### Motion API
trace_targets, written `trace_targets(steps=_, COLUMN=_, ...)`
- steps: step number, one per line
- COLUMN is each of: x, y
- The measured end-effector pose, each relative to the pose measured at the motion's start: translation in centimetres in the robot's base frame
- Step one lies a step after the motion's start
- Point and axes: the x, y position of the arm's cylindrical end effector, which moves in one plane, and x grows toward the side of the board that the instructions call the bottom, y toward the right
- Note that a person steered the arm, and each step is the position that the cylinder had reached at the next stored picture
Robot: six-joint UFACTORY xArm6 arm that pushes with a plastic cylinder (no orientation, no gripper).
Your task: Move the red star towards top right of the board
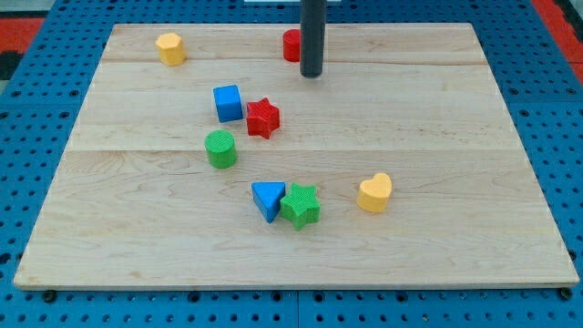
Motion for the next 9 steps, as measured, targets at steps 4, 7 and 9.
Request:
trace_targets(steps=4, x=9.8, y=-12.7)
trace_targets(steps=7, x=7.9, y=-8.4)
trace_targets(steps=9, x=5.1, y=-8.2)
